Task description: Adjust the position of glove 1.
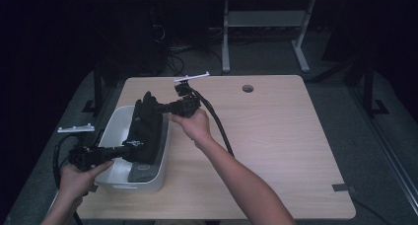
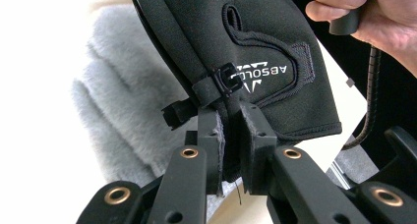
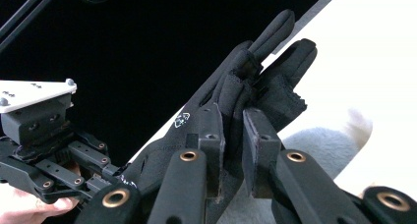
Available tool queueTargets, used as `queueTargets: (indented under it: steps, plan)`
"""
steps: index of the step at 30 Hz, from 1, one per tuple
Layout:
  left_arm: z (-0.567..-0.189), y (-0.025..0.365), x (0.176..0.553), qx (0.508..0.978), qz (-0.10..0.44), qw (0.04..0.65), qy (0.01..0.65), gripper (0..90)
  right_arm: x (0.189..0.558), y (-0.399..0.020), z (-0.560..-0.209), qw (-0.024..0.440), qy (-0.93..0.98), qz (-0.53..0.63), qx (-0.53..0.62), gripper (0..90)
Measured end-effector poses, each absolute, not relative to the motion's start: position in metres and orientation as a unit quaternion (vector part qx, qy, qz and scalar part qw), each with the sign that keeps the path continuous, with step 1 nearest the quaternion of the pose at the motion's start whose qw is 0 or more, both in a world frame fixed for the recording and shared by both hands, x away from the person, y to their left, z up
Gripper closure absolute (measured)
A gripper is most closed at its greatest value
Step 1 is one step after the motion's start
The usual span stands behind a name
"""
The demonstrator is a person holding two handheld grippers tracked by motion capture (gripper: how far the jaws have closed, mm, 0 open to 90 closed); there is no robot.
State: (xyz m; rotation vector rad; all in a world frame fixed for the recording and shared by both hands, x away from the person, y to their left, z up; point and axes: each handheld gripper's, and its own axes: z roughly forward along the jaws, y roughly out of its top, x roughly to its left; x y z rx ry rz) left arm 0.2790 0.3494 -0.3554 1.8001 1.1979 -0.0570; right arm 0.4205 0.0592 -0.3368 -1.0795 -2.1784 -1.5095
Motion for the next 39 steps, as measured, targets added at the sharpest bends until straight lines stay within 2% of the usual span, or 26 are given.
queueTargets:
  steps: [17,26,31,32,34,39]
  plan:
    - [-0.379,0.364,0.276,0.732,-0.043,0.450,0.510,80.8,0.421,0.083,-0.360,0.152,-0.767,-0.498,-0.375,79.9]
    - [-0.396,0.361,0.273,0.736,-0.069,0.437,0.513,79.6,0.420,0.085,-0.387,0.153,-0.780,-0.472,-0.382,79.7]
    - [-0.399,0.361,0.273,0.732,-0.081,0.437,0.517,73.9,0.421,0.085,-0.394,0.153,-0.785,-0.461,-0.385,76.5]
    - [-0.399,0.362,0.274,0.734,-0.079,0.433,0.517,70.9,0.422,0.085,-0.394,0.151,-0.785,-0.458,-0.388,70.4]
    - [-0.399,0.362,0.274,0.733,-0.078,0.432,0.519,67.7,0.423,0.083,-0.394,0.154,-0.782,-0.458,-0.393,67.8]
    - [-0.392,0.364,0.274,0.736,-0.065,0.435,0.514,63.3,0.424,0.078,-0.389,0.151,-0.780,-0.463,-0.394,66.3]
